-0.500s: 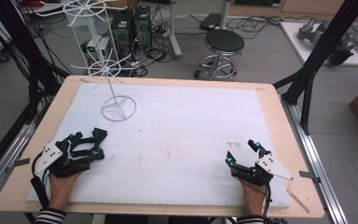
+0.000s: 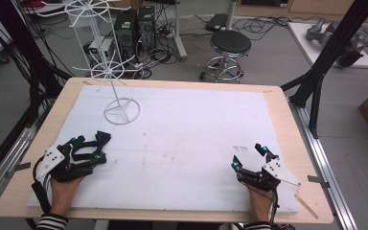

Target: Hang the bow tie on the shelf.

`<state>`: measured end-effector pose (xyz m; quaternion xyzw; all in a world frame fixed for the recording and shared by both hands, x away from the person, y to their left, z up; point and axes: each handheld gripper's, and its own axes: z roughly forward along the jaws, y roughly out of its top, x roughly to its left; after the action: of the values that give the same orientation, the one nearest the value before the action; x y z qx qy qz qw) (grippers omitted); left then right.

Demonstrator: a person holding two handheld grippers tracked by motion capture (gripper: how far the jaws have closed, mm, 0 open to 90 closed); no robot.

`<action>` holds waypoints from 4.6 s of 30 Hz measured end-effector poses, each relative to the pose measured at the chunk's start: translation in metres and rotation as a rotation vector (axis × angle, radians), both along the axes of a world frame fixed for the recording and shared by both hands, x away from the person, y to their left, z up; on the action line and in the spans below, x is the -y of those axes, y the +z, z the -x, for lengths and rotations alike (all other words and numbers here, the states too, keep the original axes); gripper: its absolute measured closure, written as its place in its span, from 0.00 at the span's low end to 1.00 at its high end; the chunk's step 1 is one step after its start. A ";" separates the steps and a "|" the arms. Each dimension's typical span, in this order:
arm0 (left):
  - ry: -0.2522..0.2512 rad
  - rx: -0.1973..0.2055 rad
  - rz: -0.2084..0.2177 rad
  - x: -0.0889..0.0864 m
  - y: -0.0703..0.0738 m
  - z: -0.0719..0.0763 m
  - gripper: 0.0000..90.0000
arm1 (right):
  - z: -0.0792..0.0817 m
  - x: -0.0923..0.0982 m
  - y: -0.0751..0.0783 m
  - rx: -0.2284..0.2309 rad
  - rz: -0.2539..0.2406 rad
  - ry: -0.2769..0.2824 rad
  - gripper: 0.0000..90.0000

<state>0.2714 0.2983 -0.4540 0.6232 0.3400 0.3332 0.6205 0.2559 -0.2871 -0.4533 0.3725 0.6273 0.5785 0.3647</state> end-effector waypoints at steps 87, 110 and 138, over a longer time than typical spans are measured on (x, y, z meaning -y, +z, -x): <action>0.129 -0.819 -0.460 -0.047 0.046 -0.078 0.38 | 0.000 -0.001 0.000 -0.003 0.012 -0.006 0.09; 0.115 -0.916 -0.471 -0.045 0.041 -0.083 0.61 | 0.000 -0.001 0.000 -0.004 0.011 -0.007 0.09; 0.115 -0.941 -0.531 -0.041 0.039 -0.086 0.85 | 0.000 -0.001 0.000 -0.002 0.010 -0.007 0.09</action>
<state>0.3570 0.3394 -0.4146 0.8208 0.5187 0.1263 0.2033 0.2562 -0.2859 -0.4532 0.3733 0.6292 0.5738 0.3680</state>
